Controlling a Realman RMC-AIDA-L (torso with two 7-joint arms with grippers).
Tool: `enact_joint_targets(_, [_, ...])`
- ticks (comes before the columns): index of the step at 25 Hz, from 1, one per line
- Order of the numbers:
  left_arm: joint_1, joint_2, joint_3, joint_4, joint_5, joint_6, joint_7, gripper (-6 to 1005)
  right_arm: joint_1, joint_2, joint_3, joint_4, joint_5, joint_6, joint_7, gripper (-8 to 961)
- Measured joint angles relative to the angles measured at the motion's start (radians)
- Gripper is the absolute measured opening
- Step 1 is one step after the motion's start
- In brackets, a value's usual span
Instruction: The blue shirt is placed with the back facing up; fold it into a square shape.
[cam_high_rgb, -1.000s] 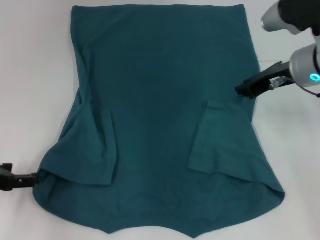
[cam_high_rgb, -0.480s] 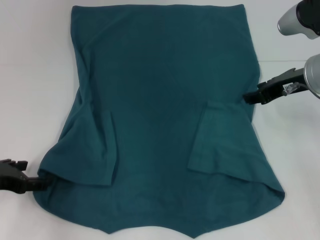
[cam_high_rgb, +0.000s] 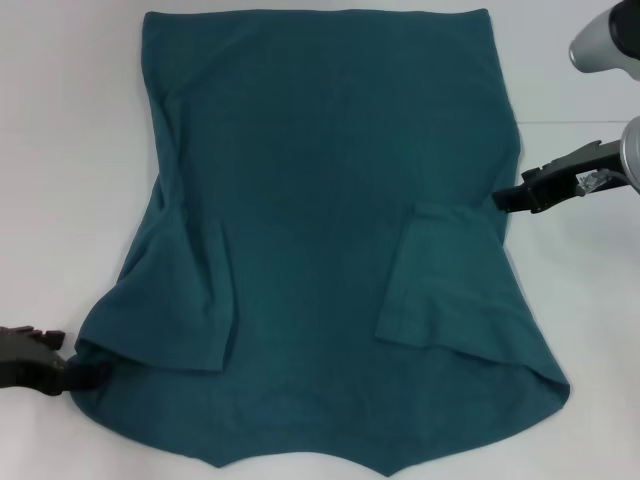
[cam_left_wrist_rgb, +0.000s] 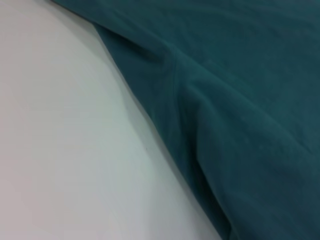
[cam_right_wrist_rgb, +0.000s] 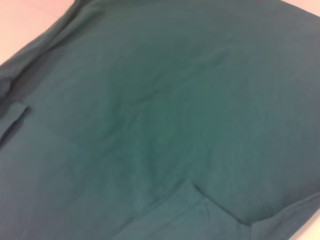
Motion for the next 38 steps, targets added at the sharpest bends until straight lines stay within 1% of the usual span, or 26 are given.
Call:
enact_joint_targets(2, [-0.004, -0.002, 0.01, -0.004, 0.005, -0.01, 0.001, 908, -0.02, 0.0, -0.004, -0.026, 0.017, -0.005, 0.004, 480])
enact_joint_targets(4, [0.0, -0.005, 0.012, 0.002, 0.0, -0.012, 0.003, 877, -0.041, -0.002, 0.001, -0.053, 0.031, -0.013, 0.005, 479])
enact_joint_targets(8, [-0.001, -0.005, 0.017, 0.006, -0.003, -0.008, 0.003, 816, -0.069, -0.003, 0.018, -0.091, 0.036, -0.031, 0.008, 478])
enact_joint_targets(13, [0.0, -0.004, 0.027, 0.02, -0.006, -0.005, 0.004, 668, -0.089, -0.004, 0.039, -0.106, 0.041, -0.045, 0.009, 477])
enact_joint_targets(19, [0.004, -0.006, 0.041, 0.03, -0.016, -0.01, 0.0, 437, -0.098, -0.004, 0.049, -0.111, 0.042, -0.053, 0.009, 475])
enact_joint_targets(24, [-0.001, -0.007, 0.043, 0.026, -0.019, -0.017, -0.005, 196, -0.104, -0.004, 0.053, -0.112, 0.042, -0.056, 0.009, 477])
enact_joint_targets(25, [-0.002, -0.007, 0.043, 0.027, -0.02, -0.017, -0.008, 167, -0.105, -0.004, 0.055, -0.112, 0.042, -0.061, 0.009, 477])
enact_joint_targets(30, [0.0, -0.007, 0.043, 0.048, -0.034, 0.007, -0.022, 23, -0.103, -0.006, 0.062, -0.113, 0.037, -0.165, 0.009, 479])
enact_joint_targets(34, [0.005, -0.007, 0.051, 0.071, -0.037, 0.027, -0.035, 23, -0.115, -0.006, 0.063, -0.113, 0.027, -0.244, 0.044, 481])
enact_joint_targets(38, [0.005, -0.007, 0.056, 0.074, -0.037, 0.043, -0.042, 23, -0.162, -0.002, 0.064, -0.116, 0.029, -0.283, 0.061, 482])
